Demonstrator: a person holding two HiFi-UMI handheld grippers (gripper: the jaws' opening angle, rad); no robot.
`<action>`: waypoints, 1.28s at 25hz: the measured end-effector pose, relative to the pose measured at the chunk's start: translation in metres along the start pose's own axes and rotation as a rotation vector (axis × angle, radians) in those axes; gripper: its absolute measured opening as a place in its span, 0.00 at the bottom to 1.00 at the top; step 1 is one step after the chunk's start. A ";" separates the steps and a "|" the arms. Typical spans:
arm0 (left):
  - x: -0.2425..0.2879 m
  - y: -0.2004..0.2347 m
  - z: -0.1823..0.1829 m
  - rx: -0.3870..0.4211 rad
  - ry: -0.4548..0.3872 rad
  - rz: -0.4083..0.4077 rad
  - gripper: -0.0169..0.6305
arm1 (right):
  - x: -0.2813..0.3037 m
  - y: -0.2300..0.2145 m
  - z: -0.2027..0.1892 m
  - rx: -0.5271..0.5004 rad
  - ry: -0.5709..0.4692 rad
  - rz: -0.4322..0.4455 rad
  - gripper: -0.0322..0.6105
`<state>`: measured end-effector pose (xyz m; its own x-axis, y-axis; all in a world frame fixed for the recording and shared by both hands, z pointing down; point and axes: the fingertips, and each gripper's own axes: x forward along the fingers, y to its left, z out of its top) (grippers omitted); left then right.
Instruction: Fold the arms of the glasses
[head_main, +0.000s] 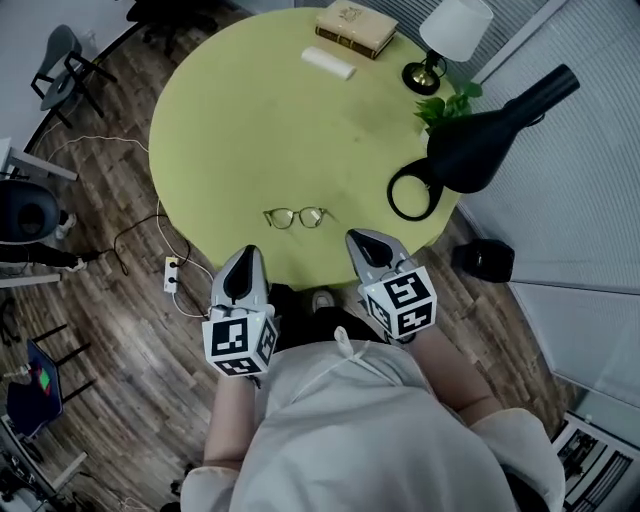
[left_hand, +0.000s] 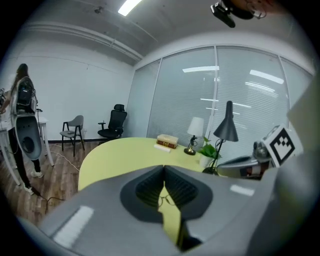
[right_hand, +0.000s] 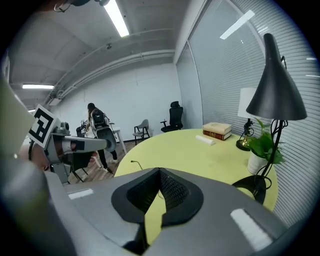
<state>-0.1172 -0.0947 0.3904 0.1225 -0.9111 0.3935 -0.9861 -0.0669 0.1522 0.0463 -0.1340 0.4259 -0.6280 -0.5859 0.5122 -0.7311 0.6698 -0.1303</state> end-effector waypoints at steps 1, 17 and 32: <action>0.009 0.004 -0.005 -0.003 0.021 -0.007 0.04 | 0.008 -0.005 -0.007 0.003 0.025 -0.006 0.05; 0.100 0.054 -0.065 0.027 0.199 -0.138 0.04 | 0.100 -0.028 -0.081 -0.170 0.320 0.058 0.16; 0.120 0.062 -0.070 0.000 0.222 -0.150 0.04 | 0.122 -0.016 -0.061 -0.668 0.380 0.260 0.12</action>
<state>-0.1562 -0.1800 0.5102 0.2894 -0.7793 0.5559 -0.9549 -0.1948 0.2241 -0.0024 -0.1889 0.5424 -0.5345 -0.2595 0.8044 -0.1850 0.9645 0.1882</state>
